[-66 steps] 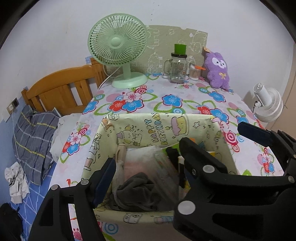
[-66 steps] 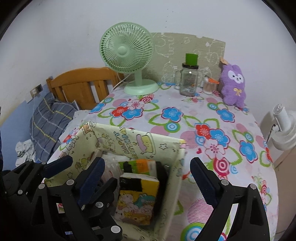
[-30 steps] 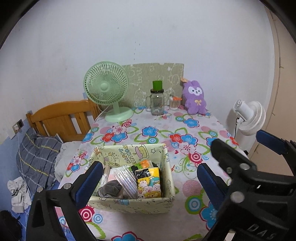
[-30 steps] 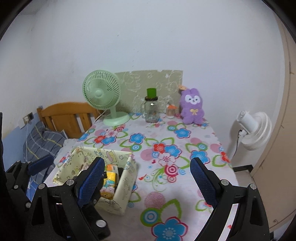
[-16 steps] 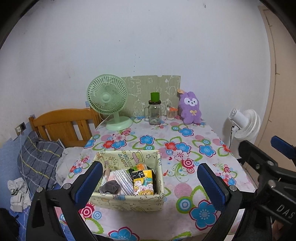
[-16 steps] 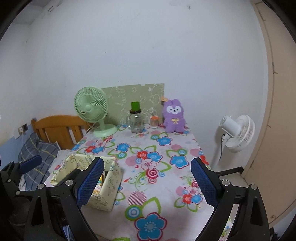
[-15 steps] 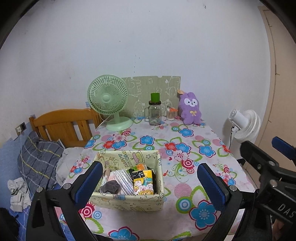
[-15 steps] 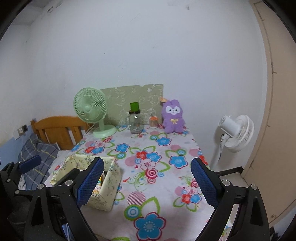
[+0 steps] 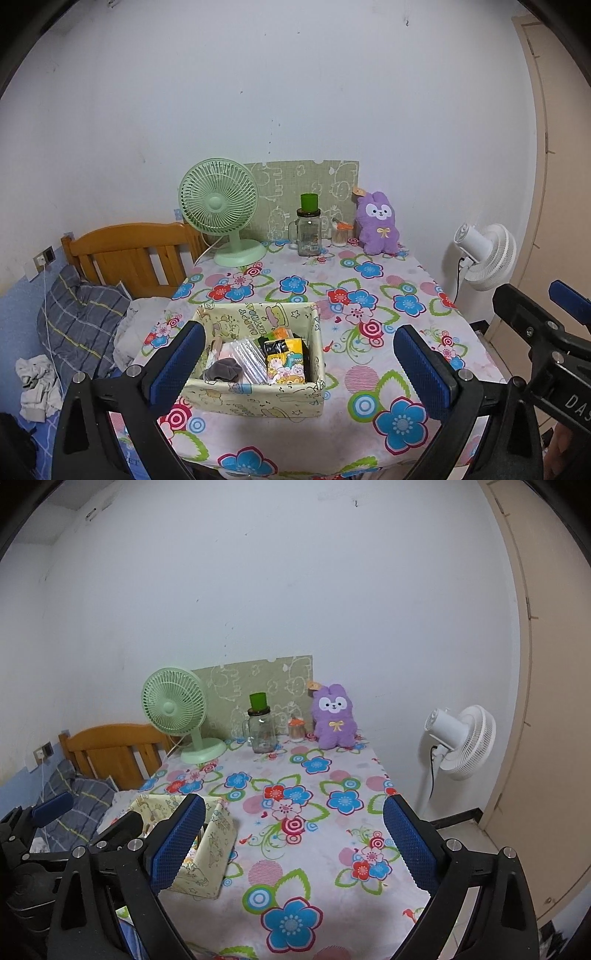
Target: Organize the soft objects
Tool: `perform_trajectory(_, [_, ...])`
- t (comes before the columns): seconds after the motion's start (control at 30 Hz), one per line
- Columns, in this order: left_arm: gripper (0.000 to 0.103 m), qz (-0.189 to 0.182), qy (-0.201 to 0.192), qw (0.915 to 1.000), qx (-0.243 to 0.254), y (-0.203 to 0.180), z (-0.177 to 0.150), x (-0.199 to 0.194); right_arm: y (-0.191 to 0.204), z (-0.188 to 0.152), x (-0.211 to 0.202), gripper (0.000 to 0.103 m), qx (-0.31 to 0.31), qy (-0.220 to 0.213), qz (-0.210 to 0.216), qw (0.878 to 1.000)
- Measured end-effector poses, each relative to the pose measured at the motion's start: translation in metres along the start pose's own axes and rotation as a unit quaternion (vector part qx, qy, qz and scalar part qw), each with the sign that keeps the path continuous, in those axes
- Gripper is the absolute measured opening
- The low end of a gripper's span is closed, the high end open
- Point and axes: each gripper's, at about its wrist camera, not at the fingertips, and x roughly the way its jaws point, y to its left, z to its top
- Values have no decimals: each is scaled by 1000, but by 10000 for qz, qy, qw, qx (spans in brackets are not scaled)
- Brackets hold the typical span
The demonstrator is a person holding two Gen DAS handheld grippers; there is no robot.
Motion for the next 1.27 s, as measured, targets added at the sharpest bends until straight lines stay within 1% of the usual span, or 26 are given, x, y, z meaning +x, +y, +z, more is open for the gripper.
perform_trajectory(0.4, [103, 57, -43, 9999, -70, 3, 0, -7, 1, 3, -3, 99, -20, -16, 6, 10000])
perform_trajectory(0.93, [103, 88, -52, 9999, -136, 7, 0, -5, 2, 4, -1, 99, -40, -5, -36, 10000])
perform_trajectory(1.1, [103, 64, -64, 9996, -265, 11, 1, -4, 4, 4, 1, 99, -95, 26, -66, 9999])
perform_trajectory(1.27, [103, 76, -59, 9996, -279, 13, 1, -2, 6, 4, 4, 99, -118, 55, -47, 9999])
